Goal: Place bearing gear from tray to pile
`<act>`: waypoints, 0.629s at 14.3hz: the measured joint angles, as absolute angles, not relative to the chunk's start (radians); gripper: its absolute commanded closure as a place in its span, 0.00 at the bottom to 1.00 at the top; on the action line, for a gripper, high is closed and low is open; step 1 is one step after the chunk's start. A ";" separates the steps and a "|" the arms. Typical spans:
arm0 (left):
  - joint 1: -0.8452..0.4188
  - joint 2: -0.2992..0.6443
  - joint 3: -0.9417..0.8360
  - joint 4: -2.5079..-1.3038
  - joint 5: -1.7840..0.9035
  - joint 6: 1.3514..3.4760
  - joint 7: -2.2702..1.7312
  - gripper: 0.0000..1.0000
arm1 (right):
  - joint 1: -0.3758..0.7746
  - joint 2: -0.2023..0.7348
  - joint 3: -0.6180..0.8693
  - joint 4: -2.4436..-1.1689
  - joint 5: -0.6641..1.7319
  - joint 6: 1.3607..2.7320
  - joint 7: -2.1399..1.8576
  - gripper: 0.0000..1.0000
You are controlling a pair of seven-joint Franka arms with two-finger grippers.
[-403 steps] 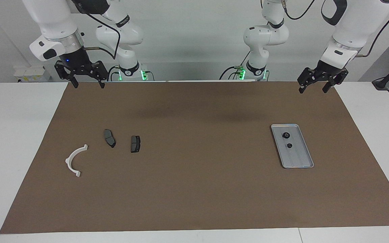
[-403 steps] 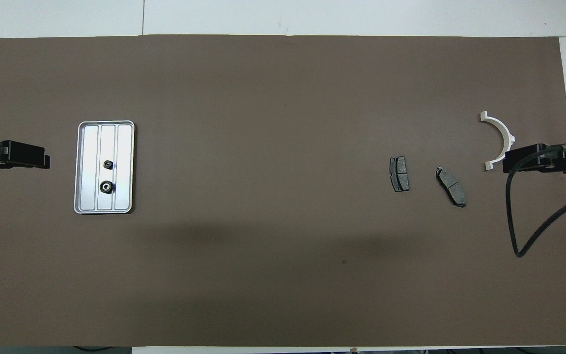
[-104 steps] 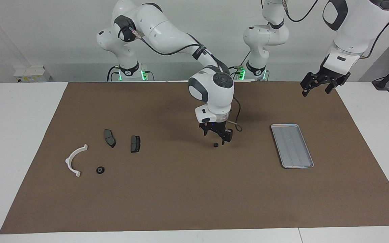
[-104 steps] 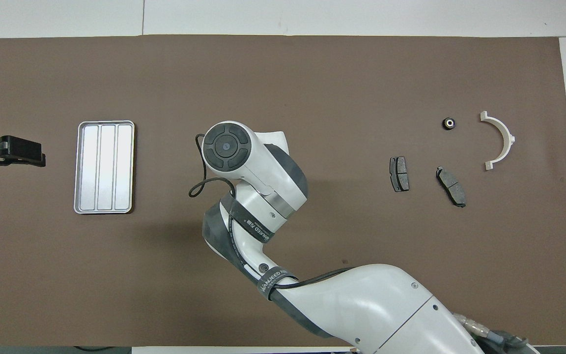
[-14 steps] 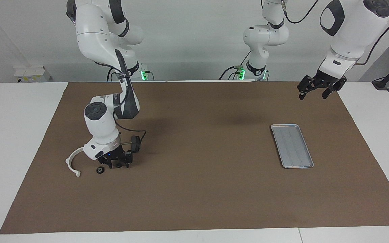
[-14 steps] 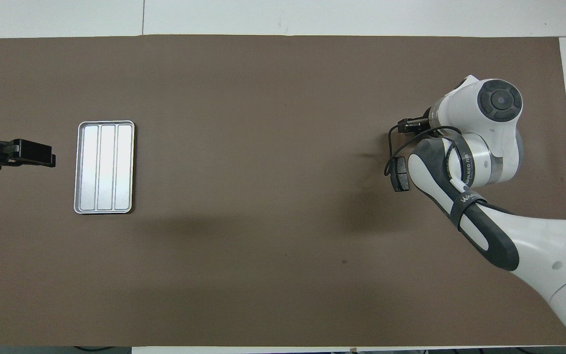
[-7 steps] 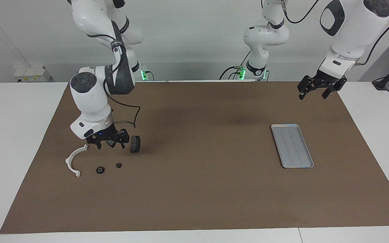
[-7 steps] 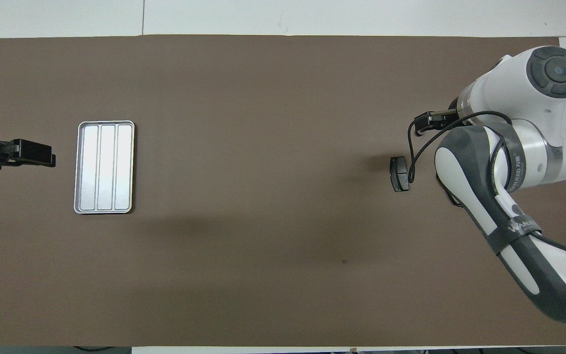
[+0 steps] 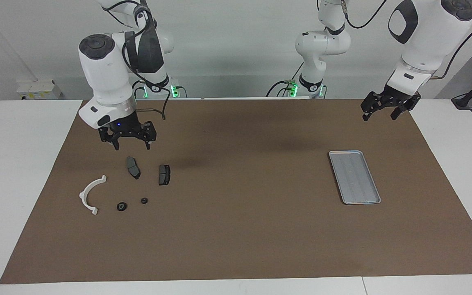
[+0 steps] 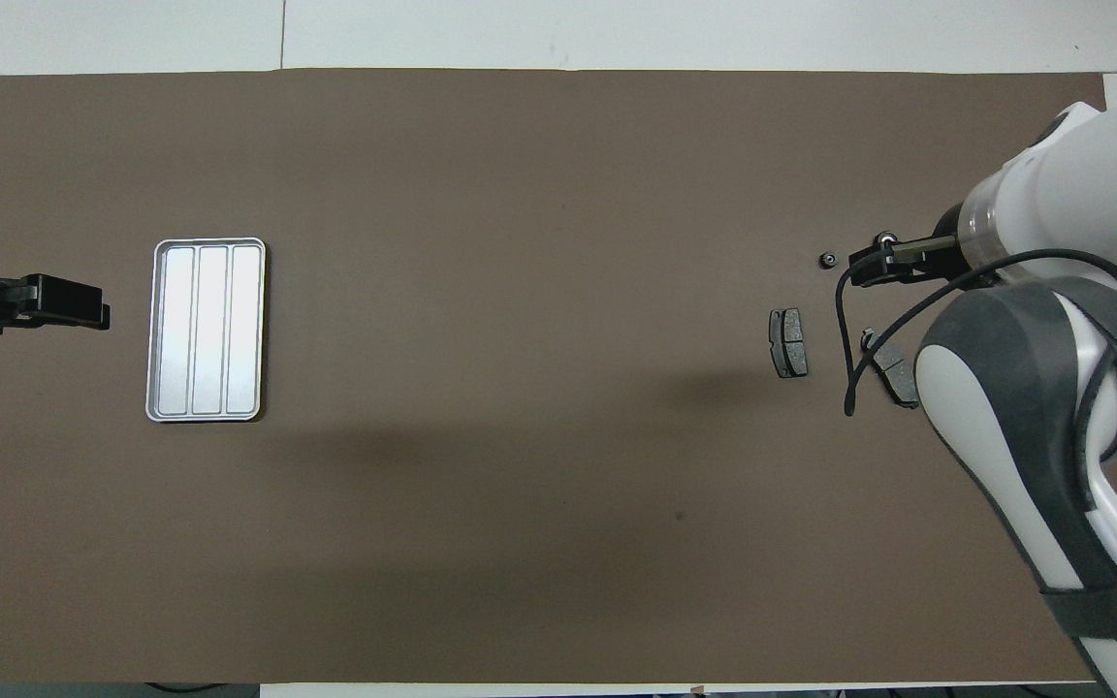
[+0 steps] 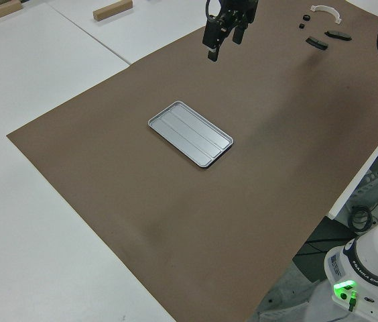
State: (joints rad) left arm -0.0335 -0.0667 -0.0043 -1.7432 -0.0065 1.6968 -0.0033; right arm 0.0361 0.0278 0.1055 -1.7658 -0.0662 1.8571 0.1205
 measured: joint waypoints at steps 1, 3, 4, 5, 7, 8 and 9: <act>-0.034 -0.067 -0.004 -1.743 -0.007 1.697 -0.003 0.00 | 0.035 0.002 0.106 -1.759 -0.033 1.835 0.121 0.00; -0.034 -0.067 -0.004 -1.743 -0.007 1.697 -0.003 0.00 | 0.033 -0.042 0.104 -1.731 0.007 1.786 0.121 0.00; -0.034 -0.067 -0.004 -1.743 -0.007 1.697 -0.003 0.00 | 0.033 -0.058 0.102 -1.716 0.016 1.762 0.121 0.00; -0.034 -0.067 -0.004 -1.743 -0.007 1.697 -0.003 0.00 | 0.033 -0.075 0.101 -1.706 0.018 1.742 0.121 0.00; -0.034 -0.067 -0.004 -1.743 -0.007 1.697 -0.003 0.00 | 0.033 -0.109 0.101 -1.699 0.018 1.689 0.121 0.00; -0.034 -0.067 -0.004 -1.743 -0.007 1.697 -0.003 0.00 | 0.033 -0.127 0.101 -1.698 0.019 1.655 0.121 0.00; -0.034 -0.067 -0.004 -1.743 -0.007 1.697 -0.003 0.00 | 0.033 -0.144 0.100 -1.698 0.019 1.628 0.121 0.00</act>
State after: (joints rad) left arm -0.0335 -0.0667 -0.0043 -1.7432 -0.0065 1.6968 -0.0033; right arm 0.0326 -0.1437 0.1005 -1.6981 0.0186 1.6276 0.1205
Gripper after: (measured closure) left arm 0.000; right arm 0.000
